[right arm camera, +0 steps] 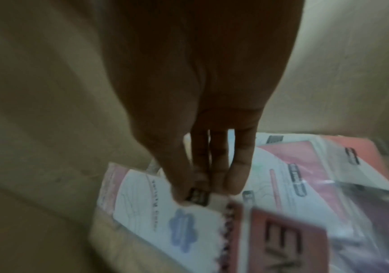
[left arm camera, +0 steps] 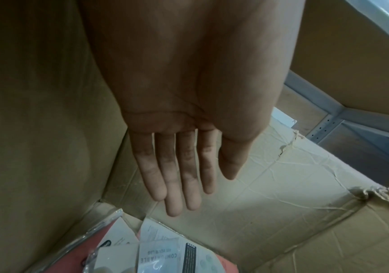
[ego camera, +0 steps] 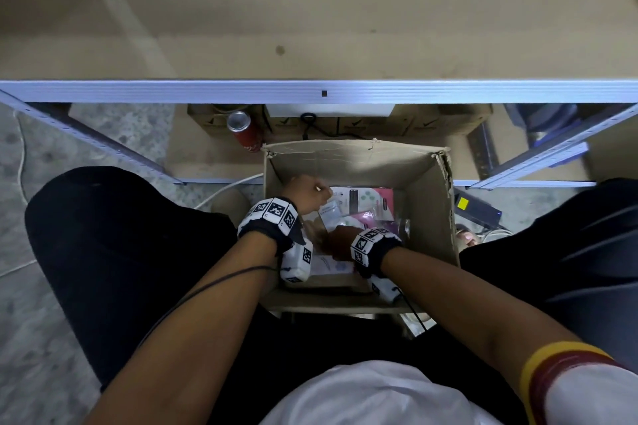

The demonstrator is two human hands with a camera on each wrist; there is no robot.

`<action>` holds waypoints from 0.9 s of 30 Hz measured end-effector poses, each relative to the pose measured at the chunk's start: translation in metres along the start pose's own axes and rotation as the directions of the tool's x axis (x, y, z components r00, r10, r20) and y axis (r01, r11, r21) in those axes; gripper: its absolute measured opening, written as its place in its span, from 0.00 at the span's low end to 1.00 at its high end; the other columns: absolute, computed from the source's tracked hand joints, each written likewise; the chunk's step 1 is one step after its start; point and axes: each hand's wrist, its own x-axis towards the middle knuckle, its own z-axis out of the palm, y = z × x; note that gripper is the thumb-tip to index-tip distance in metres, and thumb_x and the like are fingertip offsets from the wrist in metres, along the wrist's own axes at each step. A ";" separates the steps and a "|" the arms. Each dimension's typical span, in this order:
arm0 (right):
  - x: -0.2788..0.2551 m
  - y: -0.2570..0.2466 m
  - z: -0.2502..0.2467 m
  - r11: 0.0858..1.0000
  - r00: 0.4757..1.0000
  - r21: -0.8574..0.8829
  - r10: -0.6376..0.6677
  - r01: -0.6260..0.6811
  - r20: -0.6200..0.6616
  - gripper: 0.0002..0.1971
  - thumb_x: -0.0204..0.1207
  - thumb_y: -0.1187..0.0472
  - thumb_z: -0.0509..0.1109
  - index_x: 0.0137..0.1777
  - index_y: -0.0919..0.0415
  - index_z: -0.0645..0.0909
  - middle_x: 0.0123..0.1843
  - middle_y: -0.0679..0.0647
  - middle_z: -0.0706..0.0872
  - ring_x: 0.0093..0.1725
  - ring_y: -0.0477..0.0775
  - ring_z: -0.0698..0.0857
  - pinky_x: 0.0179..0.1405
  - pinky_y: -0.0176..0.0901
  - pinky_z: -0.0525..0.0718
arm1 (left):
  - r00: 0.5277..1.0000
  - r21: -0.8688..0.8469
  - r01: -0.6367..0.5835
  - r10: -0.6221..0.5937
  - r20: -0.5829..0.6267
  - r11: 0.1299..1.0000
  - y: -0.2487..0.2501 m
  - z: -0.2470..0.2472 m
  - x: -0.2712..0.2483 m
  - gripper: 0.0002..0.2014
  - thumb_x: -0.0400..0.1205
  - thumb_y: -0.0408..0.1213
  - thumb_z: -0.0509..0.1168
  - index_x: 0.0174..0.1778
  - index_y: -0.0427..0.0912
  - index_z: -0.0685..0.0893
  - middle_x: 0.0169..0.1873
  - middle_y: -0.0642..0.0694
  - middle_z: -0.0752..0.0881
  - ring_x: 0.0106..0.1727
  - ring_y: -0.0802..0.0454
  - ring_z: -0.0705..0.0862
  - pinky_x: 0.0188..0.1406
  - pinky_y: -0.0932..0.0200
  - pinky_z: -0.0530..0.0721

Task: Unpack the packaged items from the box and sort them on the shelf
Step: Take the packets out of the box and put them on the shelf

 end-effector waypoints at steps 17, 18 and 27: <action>-0.015 0.006 0.003 1.000 0.993 -0.007 0.019 -0.018 0.117 0.39 0.73 0.68 0.79 0.82 0.58 0.66 0.70 0.56 0.84 0.62 0.57 0.88 0.60 0.54 0.88 | 1.000 -0.037 0.030 -0.030 0.003 0.999 -0.008 0.003 -0.005 0.08 0.85 0.40 0.66 0.52 0.43 0.89 0.47 0.41 0.93 0.47 0.44 0.92 0.50 0.57 0.89; -0.017 0.006 0.001 1.000 0.995 -0.020 0.020 -0.018 0.102 0.37 0.72 0.68 0.79 0.80 0.60 0.69 0.68 0.56 0.85 0.61 0.56 0.88 0.60 0.52 0.88 | 1.000 -0.035 0.030 -0.030 0.002 0.999 -0.007 0.002 -0.005 0.09 0.85 0.40 0.65 0.53 0.42 0.89 0.47 0.41 0.93 0.48 0.43 0.92 0.53 0.54 0.89; -0.058 0.023 -0.063 0.985 0.991 -0.165 0.018 -0.040 -0.130 0.12 0.70 0.66 0.77 0.52 0.62 0.84 0.44 0.61 0.87 0.48 0.64 0.88 0.40 0.45 0.83 | 0.997 -0.062 0.075 -0.076 -0.010 0.995 0.005 -0.006 0.003 0.12 0.87 0.32 0.62 0.60 0.32 0.87 0.54 0.34 0.91 0.41 0.46 0.87 0.41 0.60 0.84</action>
